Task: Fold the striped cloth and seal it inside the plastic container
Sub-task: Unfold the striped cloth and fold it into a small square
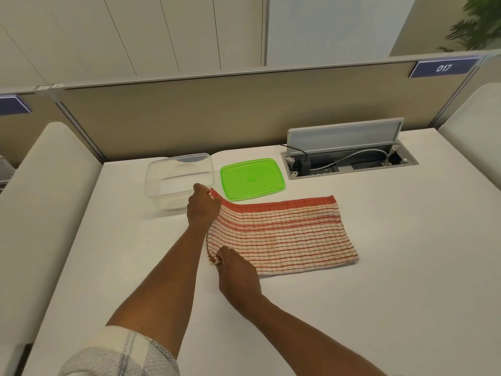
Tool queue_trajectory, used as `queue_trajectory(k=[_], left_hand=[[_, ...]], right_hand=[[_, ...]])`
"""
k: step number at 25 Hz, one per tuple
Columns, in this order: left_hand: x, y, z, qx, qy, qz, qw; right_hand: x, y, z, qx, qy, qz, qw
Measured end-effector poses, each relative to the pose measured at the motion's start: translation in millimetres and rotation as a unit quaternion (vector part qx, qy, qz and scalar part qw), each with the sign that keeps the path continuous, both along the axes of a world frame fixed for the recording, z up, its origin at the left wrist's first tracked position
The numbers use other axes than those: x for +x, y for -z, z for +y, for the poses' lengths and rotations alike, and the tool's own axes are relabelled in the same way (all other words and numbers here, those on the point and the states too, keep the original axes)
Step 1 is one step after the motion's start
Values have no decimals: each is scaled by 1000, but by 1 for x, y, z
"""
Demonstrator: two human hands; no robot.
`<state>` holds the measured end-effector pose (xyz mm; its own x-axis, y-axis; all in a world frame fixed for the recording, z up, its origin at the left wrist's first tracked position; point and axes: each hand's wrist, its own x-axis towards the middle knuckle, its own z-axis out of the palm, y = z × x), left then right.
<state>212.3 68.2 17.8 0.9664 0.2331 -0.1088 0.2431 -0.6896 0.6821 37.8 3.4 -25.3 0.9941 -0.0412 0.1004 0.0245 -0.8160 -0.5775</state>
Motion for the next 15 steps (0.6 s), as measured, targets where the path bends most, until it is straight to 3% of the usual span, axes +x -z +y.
queue_trajectory(k=[3, 7, 15], left_hand=[[-4, -22, -19, -32, 3, -35, 999], [-5, -41, -62, -55, 26, -42, 997], [-18, -31, -177, -73, 78, -26, 994]], right_hand=[[-8, -16, -11, 113, 69, 14, 991], [-20, -41, -44, 267, 142, -23, 953], [-30, -45, -150, 382, 217, 0, 899]])
